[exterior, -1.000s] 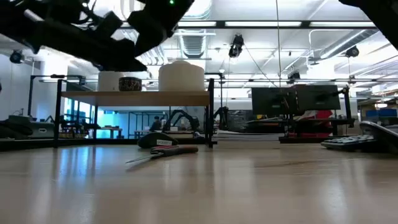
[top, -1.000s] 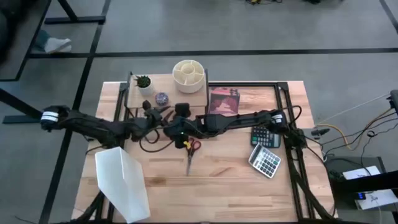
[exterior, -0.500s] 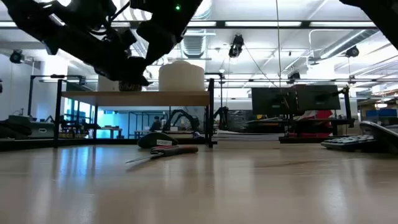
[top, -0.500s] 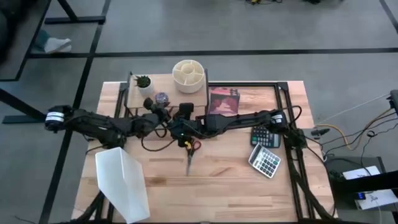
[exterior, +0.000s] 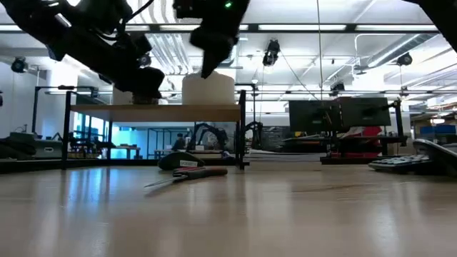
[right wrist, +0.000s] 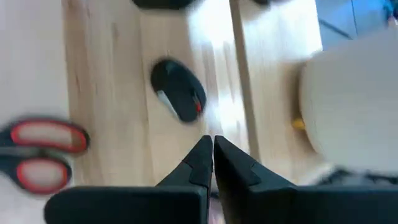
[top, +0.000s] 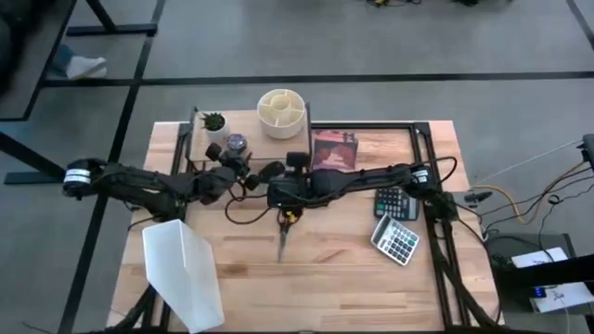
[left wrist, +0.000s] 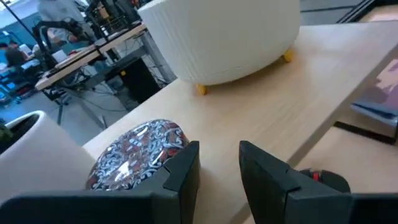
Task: Stock shelves
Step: Put the red scented candle on the shelf
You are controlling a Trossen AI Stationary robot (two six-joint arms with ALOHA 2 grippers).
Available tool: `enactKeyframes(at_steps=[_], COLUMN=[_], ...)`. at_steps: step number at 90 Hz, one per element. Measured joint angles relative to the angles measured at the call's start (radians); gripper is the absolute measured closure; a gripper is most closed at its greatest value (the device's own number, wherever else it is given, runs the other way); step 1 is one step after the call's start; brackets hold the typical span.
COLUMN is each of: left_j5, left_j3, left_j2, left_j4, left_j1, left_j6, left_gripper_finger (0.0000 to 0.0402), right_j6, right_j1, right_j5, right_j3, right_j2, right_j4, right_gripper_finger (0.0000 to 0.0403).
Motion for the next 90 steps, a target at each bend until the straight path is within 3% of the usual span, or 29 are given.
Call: enactKeyframes(at_steps=[45,65,79,90], left_j5=[0.000,-0.002,-0.003,0.000], left_j3=[-0.002,-0.002,-0.002,-0.002], left_j2=[-0.035,-0.061,-0.092,-0.120], left_j4=[-0.021,-0.026,-0.034,-0.043], left_j1=[0.069,0.092,0.098,0.098], left_j6=[0.031,0.051,0.057,0.052], left_gripper_finger=[0.0303,0.0303,0.0303,0.0303], right_j6=[0.058,-0.110,-0.320,-0.353], right_j1=[-0.048,-0.111,-0.180,-0.227], right_j5=[0.123,0.120,0.043,-0.067], right_j3=[-0.010,-0.010,-0.010,-0.009], right_j2=[-0.162,-0.181,-0.181,-0.181], right_j4=[-0.198,-0.210,-0.200,-0.156], right_gripper_finger=[0.0403,0.0403,0.0403,0.0403])
